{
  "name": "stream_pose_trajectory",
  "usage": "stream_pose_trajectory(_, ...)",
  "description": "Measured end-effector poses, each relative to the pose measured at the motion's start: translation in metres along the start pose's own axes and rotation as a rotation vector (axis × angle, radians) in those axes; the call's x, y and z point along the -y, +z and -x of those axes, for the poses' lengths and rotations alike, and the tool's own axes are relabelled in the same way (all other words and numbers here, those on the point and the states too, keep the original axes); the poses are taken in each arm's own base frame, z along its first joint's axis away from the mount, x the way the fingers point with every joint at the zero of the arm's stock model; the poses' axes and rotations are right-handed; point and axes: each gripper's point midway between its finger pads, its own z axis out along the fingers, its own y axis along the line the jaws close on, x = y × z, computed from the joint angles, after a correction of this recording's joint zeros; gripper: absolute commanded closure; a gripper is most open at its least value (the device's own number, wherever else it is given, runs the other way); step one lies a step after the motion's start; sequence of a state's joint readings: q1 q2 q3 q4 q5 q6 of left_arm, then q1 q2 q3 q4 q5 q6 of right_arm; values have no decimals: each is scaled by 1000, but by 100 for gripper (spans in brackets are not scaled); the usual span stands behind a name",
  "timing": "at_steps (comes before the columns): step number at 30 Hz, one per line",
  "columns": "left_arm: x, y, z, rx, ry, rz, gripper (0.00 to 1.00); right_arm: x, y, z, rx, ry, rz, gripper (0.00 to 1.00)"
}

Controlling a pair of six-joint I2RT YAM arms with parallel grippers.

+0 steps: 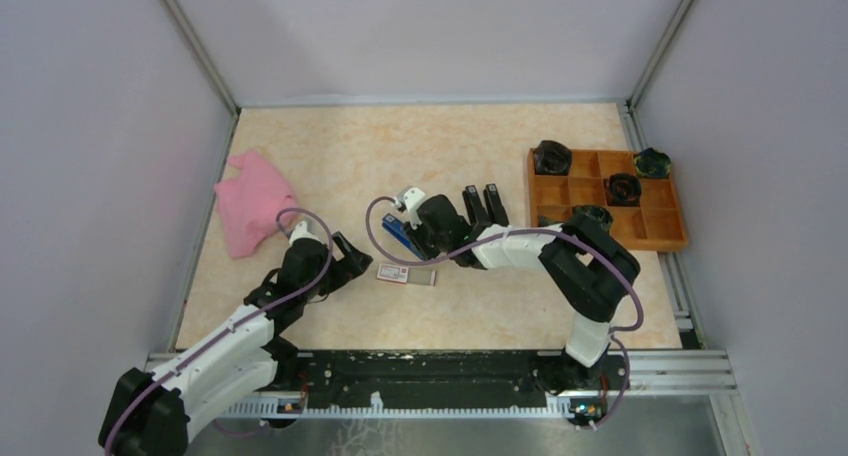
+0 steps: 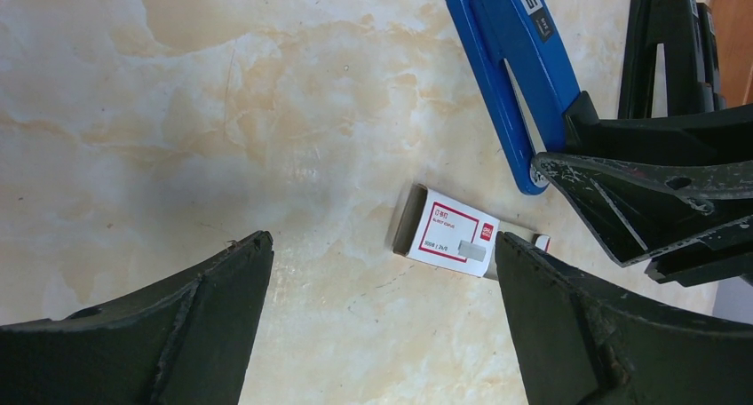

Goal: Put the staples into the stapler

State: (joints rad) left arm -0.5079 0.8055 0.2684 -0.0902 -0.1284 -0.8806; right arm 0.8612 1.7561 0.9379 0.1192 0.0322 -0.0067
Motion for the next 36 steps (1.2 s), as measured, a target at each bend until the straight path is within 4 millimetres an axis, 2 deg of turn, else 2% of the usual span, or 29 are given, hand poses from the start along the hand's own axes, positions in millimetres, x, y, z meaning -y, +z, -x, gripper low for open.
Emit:
stream_pose_trajectory(10,1,0,-1,-5,-11,-3,0,4,2,-2,5,59,-52,97)
stream_pose_trajectory(12,1,-1,-1,-9,-12,0,0,10,0,-2,2,84,-90,97)
stream_pose_trajectory(16,10,-6,7,1,-15,-13,0,36,-9,-4,-4,178,-211,95)
stream_pose_trajectory(21,34,-22,28,43,-16,-68,0,84,-25,-14,-16,316,-354,79)
stream_pose_trajectory(23,44,-29,37,61,-13,-90,0,98,-32,-19,-27,345,-402,68)
stream_pose_trajectory(27,61,-46,54,90,0,-125,1,99,-42,-21,-41,369,-420,47)
stream_pose_trajectory(31,77,-68,72,120,31,-154,0,97,-61,-4,8,383,-415,34)
stream_pose_trajectory(34,89,-90,89,155,61,-172,0,99,-91,19,87,393,-420,28)
stream_pose_trajectory(36,96,-107,101,188,80,-179,0,103,-119,36,161,402,-434,25)
